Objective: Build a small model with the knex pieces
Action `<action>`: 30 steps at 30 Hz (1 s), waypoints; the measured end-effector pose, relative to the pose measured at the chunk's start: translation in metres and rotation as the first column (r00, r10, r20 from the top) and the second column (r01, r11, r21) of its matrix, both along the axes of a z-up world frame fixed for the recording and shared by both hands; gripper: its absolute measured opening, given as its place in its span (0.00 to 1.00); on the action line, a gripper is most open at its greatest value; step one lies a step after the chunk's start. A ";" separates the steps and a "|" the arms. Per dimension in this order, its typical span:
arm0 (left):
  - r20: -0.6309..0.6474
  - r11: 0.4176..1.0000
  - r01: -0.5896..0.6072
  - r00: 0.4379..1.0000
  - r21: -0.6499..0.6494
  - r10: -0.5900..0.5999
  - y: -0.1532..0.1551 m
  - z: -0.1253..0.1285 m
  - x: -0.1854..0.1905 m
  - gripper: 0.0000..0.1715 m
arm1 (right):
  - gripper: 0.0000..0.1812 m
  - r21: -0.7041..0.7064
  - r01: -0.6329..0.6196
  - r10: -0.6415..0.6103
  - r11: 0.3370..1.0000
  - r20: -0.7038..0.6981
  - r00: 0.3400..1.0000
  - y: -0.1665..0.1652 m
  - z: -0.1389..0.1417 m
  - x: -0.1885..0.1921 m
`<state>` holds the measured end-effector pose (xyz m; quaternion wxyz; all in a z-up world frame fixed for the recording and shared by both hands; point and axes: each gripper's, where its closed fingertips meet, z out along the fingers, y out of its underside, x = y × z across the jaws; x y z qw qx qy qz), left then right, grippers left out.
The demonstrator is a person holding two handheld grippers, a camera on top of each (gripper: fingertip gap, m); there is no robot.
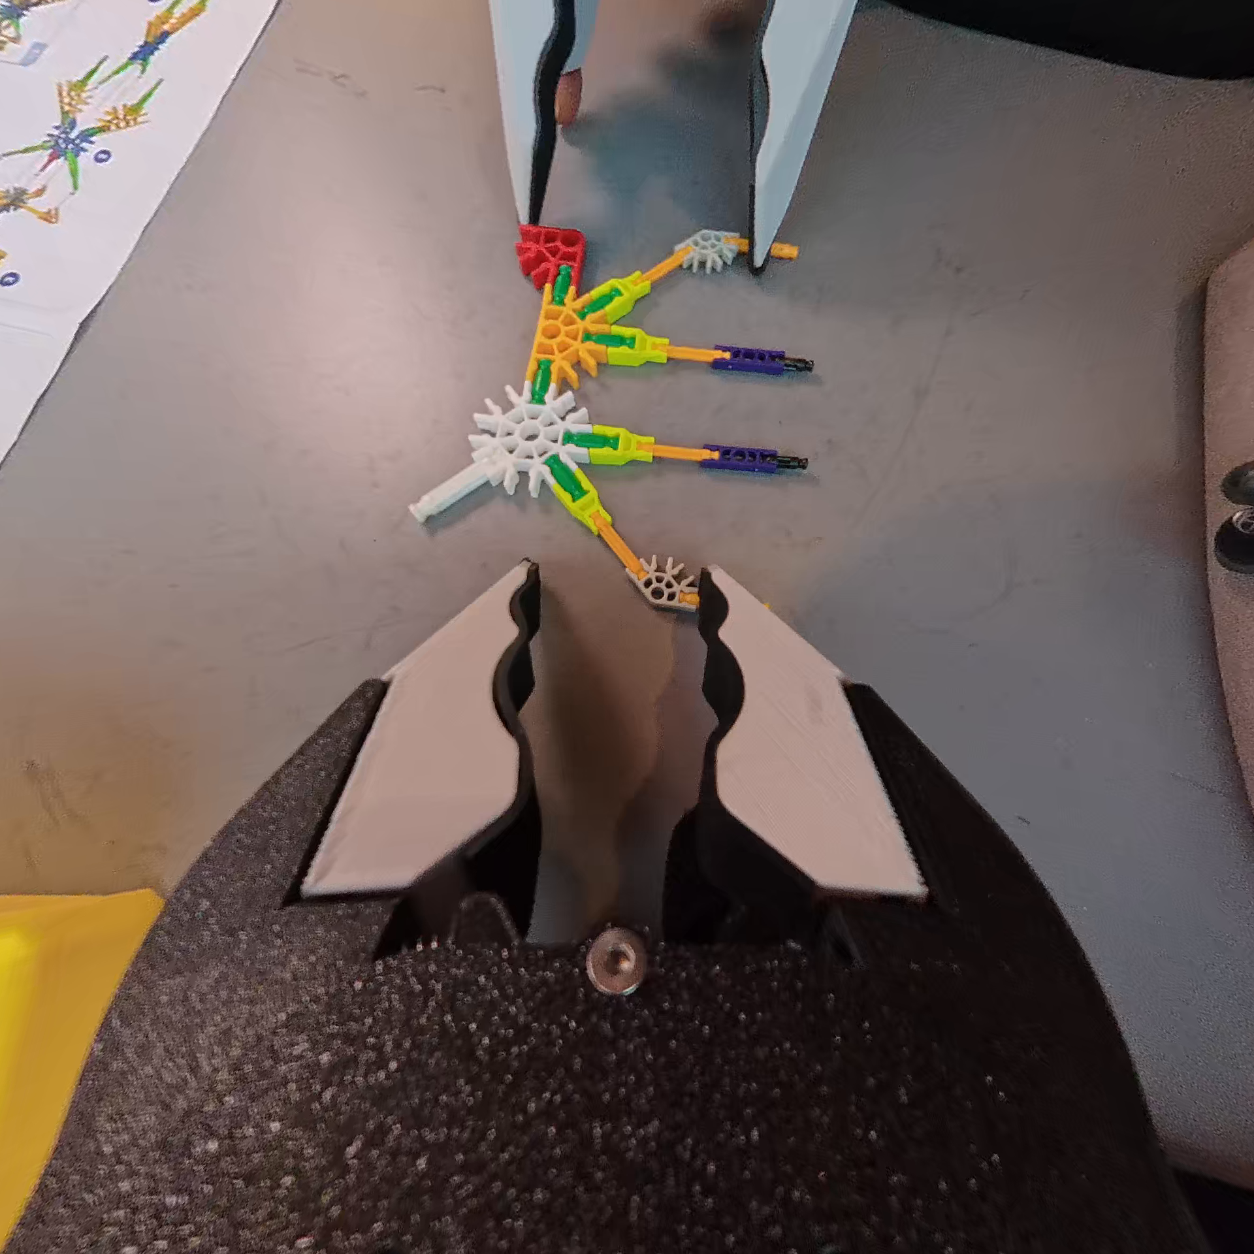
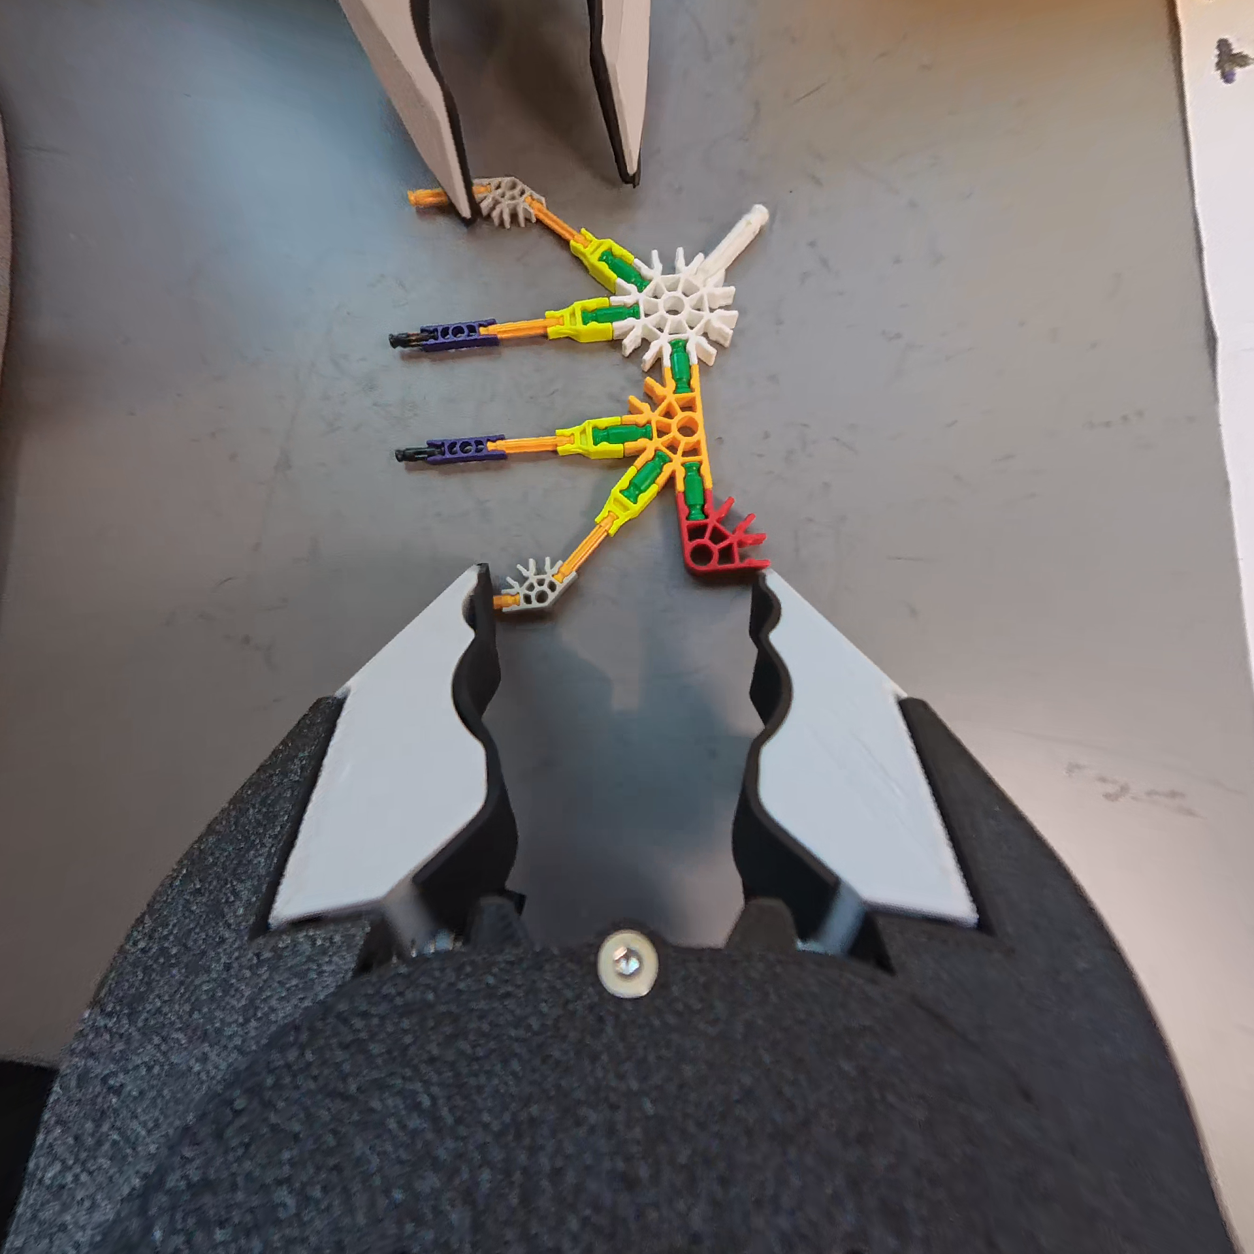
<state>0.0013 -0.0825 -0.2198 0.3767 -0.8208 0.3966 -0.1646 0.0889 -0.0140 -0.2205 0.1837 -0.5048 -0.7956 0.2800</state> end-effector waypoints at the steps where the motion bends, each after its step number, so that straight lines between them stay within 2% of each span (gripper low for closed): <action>1: -0.003 1.000 -0.015 1.000 0.005 0.015 0.002 0.000 -0.002 0.26 | 0.40 0.001 -0.001 0.001 1.000 -0.002 1.000 0.000 0.000 0.000; 16: -0.007 0.996 -0.076 0.997 0.051 0.076 0.014 0.003 -0.007 0.21 | 0.38 0.003 0.044 -0.043 0.999 -0.011 0.999 0.009 0.001 0.001; 19: 0.022 0.992 -0.095 0.995 0.083 0.094 0.017 0.011 -0.008 0.22 | 0.40 -0.005 0.051 -0.051 0.999 -0.035 0.998 0.011 0.005 0.000; 22: 0.091 0.981 -0.143 0.987 0.131 0.132 0.024 0.028 -0.013 0.22 | 0.40 -0.058 0.080 -0.087 0.995 -0.135 0.987 0.015 0.025 -0.006; 25: 0.170 0.953 -0.225 0.966 0.202 0.192 0.034 0.048 -0.024 0.27 | 0.41 -0.070 0.165 -0.179 0.984 -0.297 0.938 0.034 0.054 -0.017; 30: 0.332 0.887 -0.366 0.905 0.283 0.267 0.043 0.085 -0.044 0.30 | 0.41 -0.088 0.344 -0.333 0.935 -0.555 0.762 0.076 0.105 -0.022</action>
